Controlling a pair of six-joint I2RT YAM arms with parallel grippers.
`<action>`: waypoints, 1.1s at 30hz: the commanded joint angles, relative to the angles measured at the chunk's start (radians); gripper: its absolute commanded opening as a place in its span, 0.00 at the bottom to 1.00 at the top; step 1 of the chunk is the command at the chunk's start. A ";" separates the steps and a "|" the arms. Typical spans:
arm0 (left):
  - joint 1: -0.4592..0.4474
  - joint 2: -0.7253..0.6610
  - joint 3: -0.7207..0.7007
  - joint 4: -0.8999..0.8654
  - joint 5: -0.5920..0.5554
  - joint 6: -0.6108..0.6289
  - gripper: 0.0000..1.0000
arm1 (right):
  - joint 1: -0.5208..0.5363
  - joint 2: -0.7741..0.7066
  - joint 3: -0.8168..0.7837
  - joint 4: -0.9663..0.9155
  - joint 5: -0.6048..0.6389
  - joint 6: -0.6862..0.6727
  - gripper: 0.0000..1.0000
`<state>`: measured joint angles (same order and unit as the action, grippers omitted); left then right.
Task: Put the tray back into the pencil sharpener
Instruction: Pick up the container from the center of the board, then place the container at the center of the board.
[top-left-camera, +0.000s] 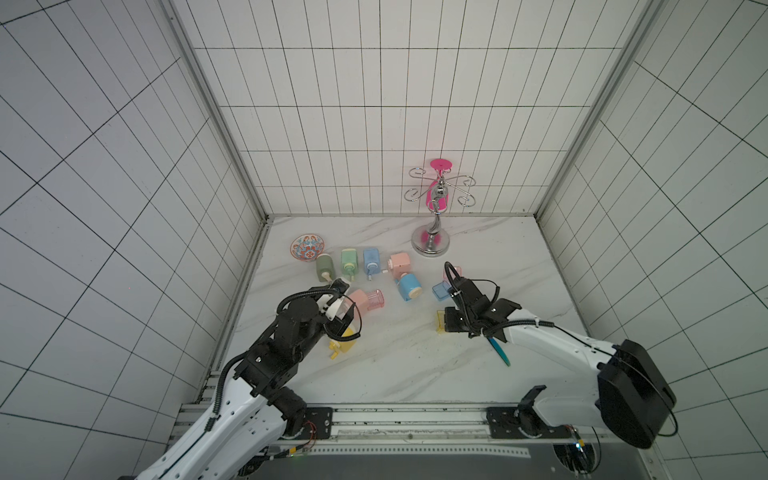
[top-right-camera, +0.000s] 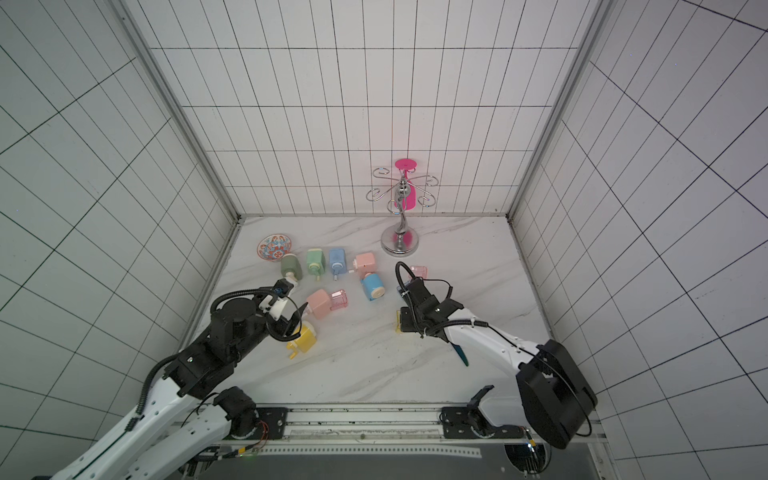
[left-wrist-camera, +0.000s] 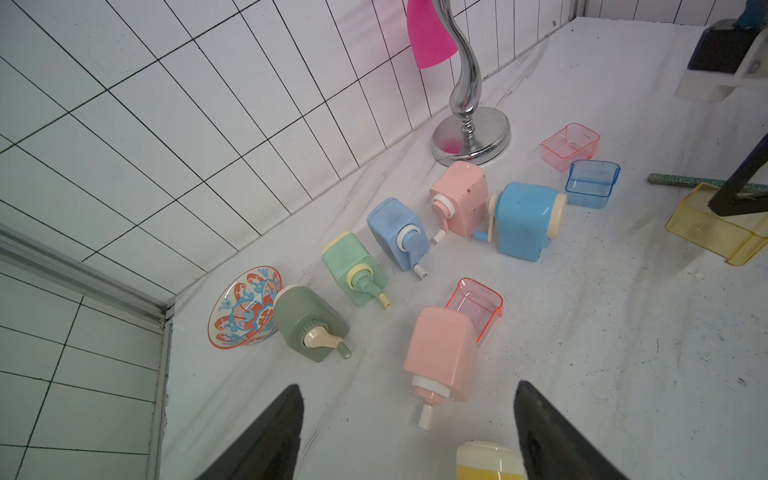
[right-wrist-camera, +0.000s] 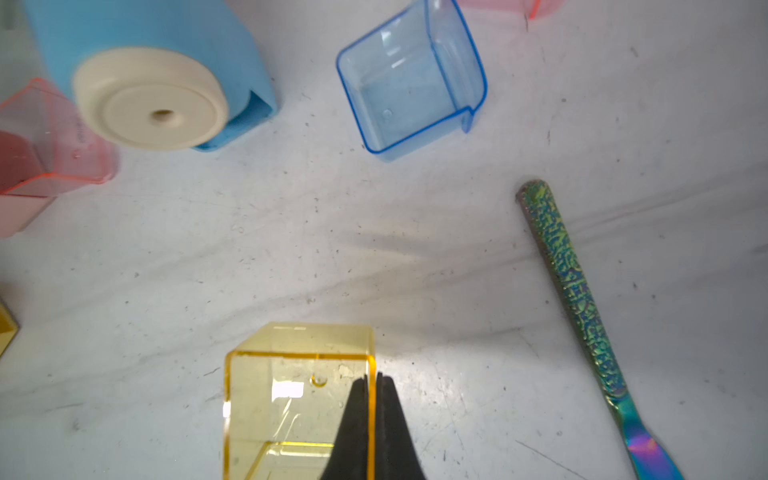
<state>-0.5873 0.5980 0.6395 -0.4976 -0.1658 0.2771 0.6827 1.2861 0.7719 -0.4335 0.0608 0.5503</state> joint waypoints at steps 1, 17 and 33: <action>-0.002 -0.040 0.008 -0.037 0.028 0.005 0.81 | 0.018 -0.050 0.064 -0.067 -0.033 -0.113 0.00; -0.002 -0.131 -0.028 -0.036 0.052 0.004 0.81 | 0.038 0.062 0.256 -0.094 -0.308 -0.857 0.00; -0.003 -0.118 -0.006 -0.063 0.034 0.038 0.81 | 0.112 0.304 0.312 -0.183 -0.384 -1.379 0.00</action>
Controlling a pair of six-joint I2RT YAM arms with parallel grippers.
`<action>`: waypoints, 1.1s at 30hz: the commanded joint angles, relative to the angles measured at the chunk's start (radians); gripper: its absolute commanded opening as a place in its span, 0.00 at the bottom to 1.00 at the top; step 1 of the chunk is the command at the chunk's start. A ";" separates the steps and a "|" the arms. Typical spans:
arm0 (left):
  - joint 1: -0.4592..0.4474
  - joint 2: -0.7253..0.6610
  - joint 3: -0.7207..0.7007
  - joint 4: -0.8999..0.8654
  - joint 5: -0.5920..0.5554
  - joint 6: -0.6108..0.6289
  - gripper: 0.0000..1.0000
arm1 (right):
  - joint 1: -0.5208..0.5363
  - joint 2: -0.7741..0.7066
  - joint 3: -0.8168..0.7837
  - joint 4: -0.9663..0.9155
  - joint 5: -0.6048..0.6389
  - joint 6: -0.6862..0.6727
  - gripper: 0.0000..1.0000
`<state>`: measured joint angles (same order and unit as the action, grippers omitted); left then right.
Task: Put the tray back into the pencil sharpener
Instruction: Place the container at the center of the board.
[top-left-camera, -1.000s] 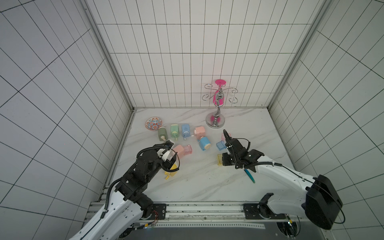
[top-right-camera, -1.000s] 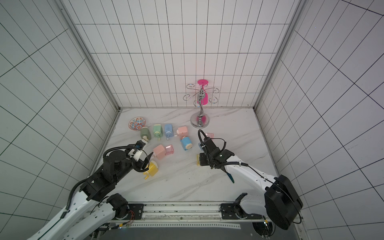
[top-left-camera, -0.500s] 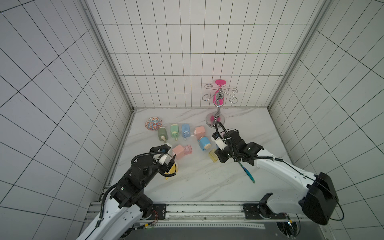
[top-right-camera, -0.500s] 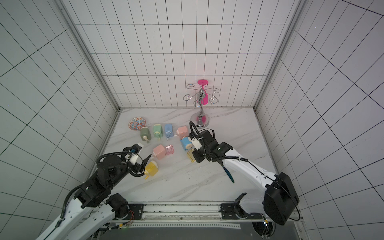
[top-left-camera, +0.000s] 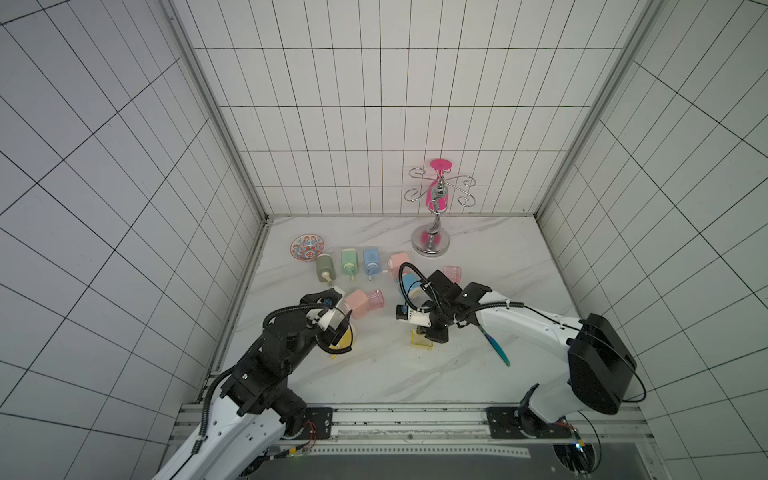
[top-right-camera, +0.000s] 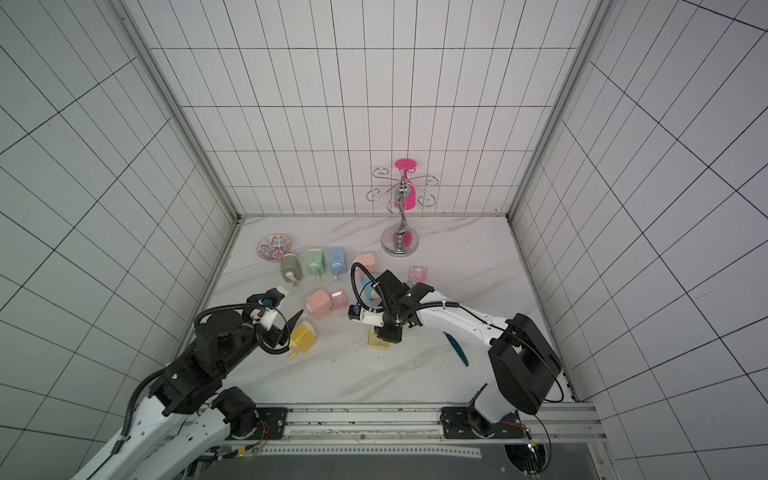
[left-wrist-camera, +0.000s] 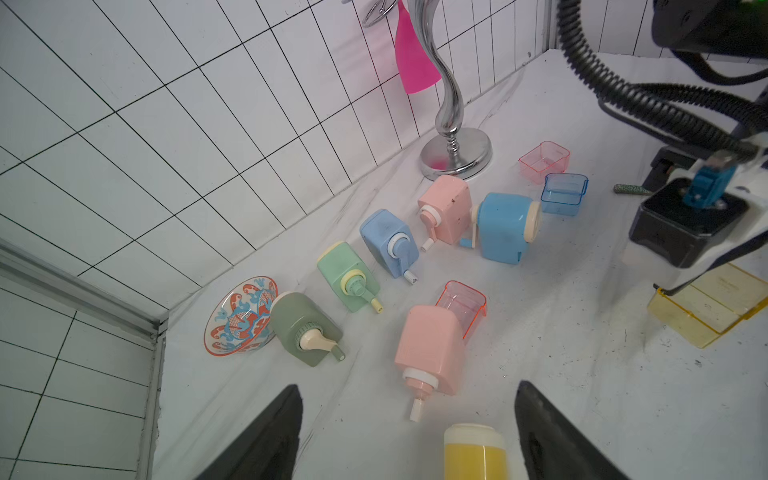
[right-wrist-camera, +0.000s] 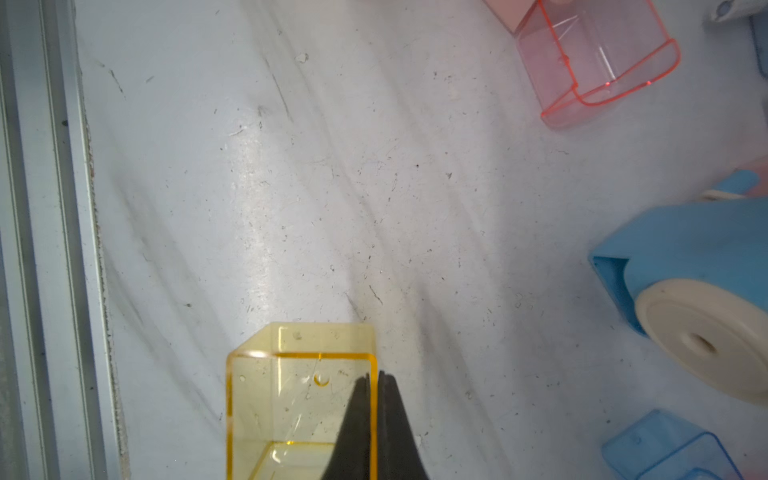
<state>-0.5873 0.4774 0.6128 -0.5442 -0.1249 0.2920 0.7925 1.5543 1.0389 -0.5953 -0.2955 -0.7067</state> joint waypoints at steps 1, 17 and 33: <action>-0.003 0.007 0.023 -0.021 -0.008 0.027 0.81 | 0.002 0.052 0.050 -0.021 -0.024 -0.135 0.00; -0.003 0.080 0.064 -0.063 -0.014 0.023 0.81 | 0.003 0.194 0.067 0.000 0.016 -0.229 0.00; -0.002 0.136 0.088 -0.066 -0.057 0.032 0.81 | 0.004 0.174 0.044 0.033 0.046 -0.196 0.30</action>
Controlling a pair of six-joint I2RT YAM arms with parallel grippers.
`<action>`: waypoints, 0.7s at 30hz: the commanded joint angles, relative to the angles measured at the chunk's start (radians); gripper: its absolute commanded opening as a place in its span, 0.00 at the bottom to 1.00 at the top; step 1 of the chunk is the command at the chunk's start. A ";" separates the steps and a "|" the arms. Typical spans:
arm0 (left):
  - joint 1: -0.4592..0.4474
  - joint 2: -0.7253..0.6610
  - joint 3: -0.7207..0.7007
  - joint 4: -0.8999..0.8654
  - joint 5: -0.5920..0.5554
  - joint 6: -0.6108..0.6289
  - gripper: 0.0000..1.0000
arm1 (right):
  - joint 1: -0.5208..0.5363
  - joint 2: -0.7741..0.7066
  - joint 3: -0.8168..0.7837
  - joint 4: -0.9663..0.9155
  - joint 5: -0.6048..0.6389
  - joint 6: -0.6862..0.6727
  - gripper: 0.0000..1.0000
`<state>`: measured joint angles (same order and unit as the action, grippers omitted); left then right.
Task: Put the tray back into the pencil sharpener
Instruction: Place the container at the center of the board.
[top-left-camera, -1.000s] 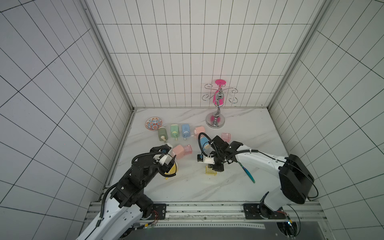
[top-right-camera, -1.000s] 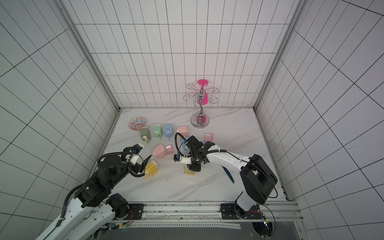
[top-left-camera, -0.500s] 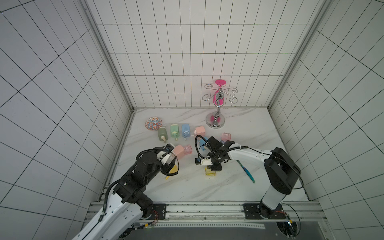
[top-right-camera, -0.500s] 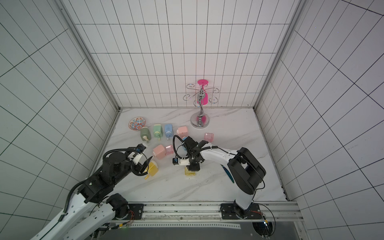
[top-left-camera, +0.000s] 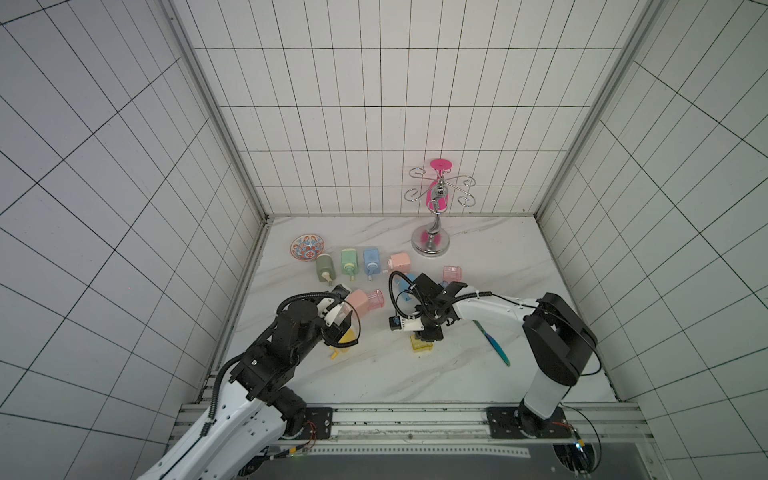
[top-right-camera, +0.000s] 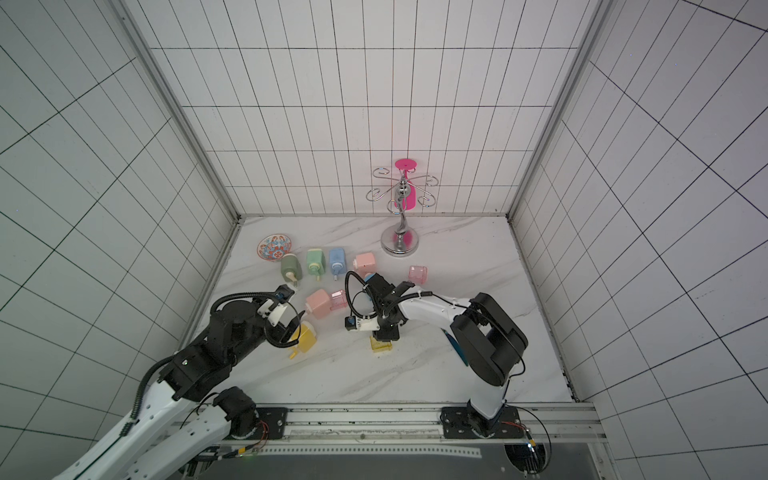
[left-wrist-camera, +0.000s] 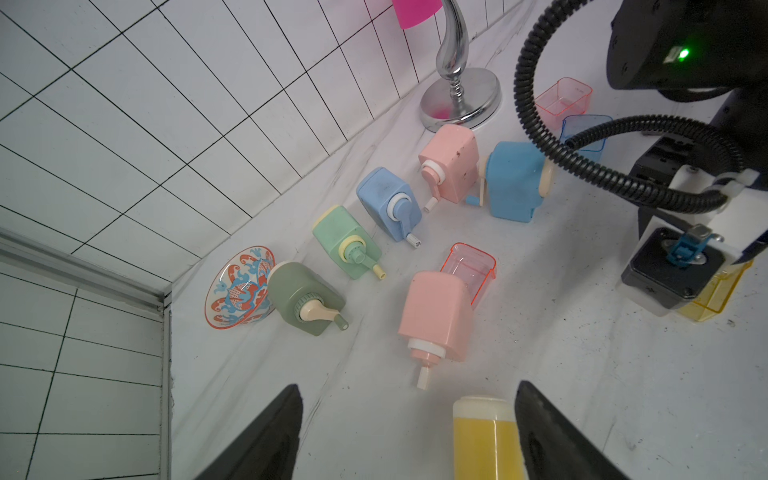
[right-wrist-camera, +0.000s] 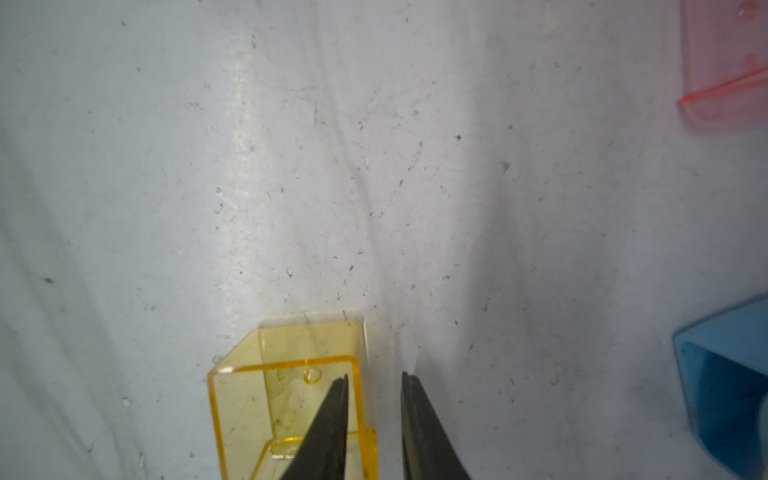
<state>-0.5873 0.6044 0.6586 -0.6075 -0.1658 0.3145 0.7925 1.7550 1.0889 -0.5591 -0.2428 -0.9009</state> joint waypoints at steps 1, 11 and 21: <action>-0.002 0.013 0.046 -0.005 -0.015 0.009 0.82 | 0.004 -0.035 -0.008 -0.004 -0.008 0.005 0.32; -0.002 0.107 0.110 -0.100 0.027 0.056 0.86 | -0.002 -0.373 -0.151 0.225 -0.056 0.251 0.39; -0.057 0.295 0.138 -0.223 0.009 0.087 0.90 | -0.007 -0.756 -0.500 0.545 0.180 0.800 0.39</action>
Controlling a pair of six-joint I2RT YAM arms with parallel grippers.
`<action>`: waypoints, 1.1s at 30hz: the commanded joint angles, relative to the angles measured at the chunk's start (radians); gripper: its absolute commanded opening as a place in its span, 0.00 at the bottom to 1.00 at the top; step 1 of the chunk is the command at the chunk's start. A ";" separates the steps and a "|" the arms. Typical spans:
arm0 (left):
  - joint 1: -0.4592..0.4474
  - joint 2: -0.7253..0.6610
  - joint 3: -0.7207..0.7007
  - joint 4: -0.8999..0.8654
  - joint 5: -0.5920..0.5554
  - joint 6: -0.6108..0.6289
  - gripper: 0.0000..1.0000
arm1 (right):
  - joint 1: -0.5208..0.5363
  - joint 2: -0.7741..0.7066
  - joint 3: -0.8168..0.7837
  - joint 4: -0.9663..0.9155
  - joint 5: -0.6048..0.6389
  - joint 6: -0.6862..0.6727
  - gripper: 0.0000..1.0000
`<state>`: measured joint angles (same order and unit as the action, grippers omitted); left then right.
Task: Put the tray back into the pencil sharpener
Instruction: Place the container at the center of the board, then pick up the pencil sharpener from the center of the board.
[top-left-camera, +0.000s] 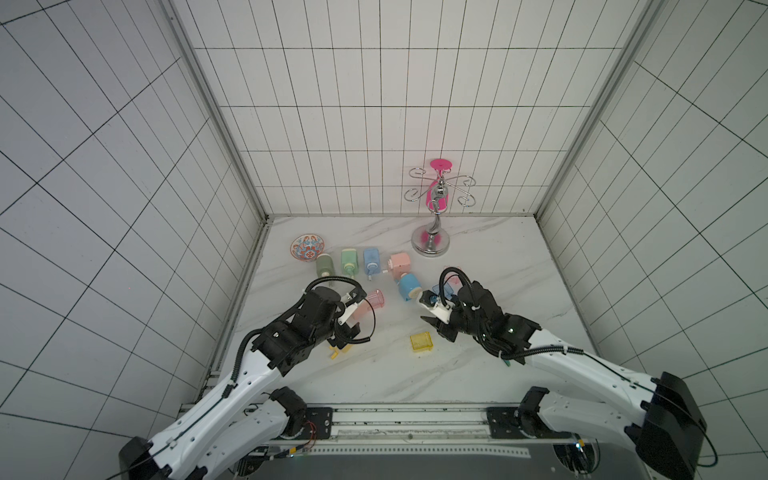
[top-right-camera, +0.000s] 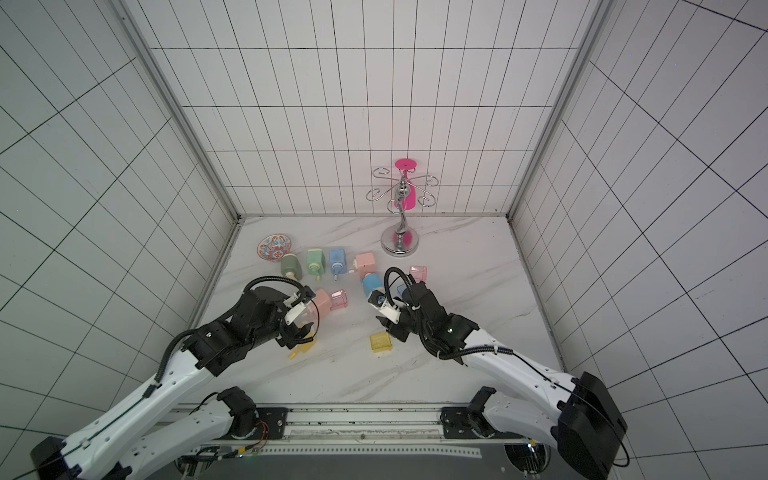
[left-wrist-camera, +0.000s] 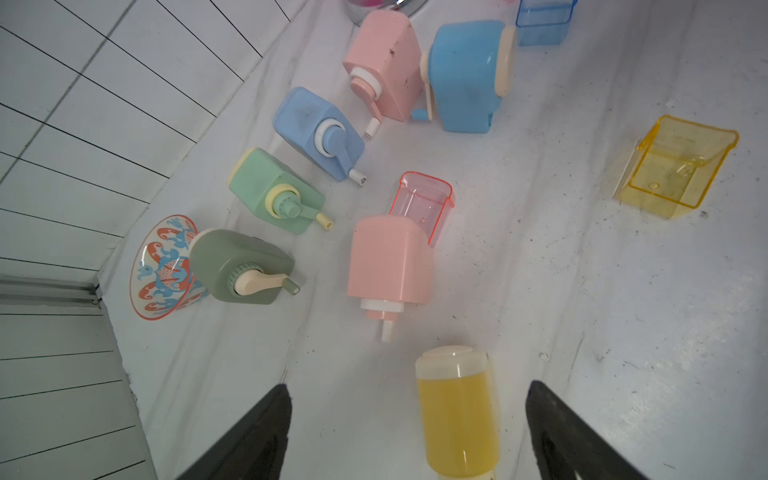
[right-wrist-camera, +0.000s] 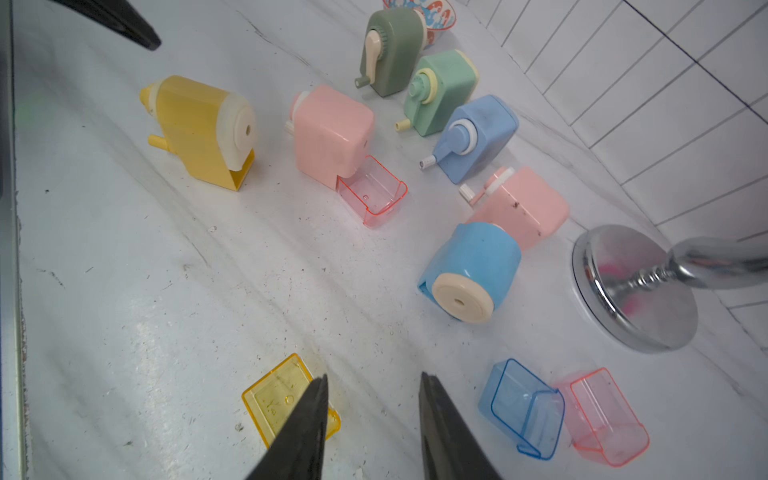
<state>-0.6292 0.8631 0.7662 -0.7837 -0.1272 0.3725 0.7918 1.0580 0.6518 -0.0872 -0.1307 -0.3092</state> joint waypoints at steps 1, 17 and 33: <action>-0.019 0.056 0.031 -0.052 -0.051 0.030 0.91 | -0.006 -0.081 -0.072 0.056 0.074 0.228 0.40; 0.030 0.326 0.076 -0.112 -0.054 -0.032 0.94 | -0.008 -0.311 -0.182 0.001 0.047 0.349 0.40; 0.034 0.388 0.000 -0.092 0.023 0.037 0.88 | -0.007 -0.302 -0.175 0.000 0.040 0.338 0.39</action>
<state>-0.5991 1.2449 0.7830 -0.8909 -0.1352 0.3794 0.7918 0.7586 0.4908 -0.0830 -0.0818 0.0185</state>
